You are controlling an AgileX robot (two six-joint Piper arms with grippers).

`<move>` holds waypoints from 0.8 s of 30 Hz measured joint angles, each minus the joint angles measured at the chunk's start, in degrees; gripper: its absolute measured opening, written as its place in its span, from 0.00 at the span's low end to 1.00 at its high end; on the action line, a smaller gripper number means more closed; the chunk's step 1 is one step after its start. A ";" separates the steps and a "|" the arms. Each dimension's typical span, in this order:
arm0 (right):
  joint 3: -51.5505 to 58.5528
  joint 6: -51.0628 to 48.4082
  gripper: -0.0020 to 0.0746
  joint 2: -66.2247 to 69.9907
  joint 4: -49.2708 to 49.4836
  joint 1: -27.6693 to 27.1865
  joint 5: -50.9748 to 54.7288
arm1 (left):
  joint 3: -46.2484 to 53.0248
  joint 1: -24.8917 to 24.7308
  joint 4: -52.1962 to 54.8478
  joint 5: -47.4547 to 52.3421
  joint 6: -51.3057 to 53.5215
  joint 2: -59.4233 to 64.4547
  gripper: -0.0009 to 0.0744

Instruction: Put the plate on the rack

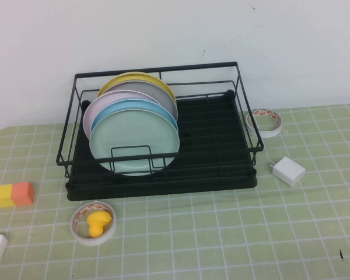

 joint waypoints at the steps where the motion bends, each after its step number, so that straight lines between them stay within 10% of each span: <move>1: 0.00 0.12 0.02 0.00 -0.09 0.00 0.00 | 0.00 0.00 0.00 0.00 -0.12 0.00 0.01; 24: -0.02 1.06 0.02 0.00 -0.96 2.94 0.24 | 0.00 0.00 0.00 0.00 -0.38 0.00 0.01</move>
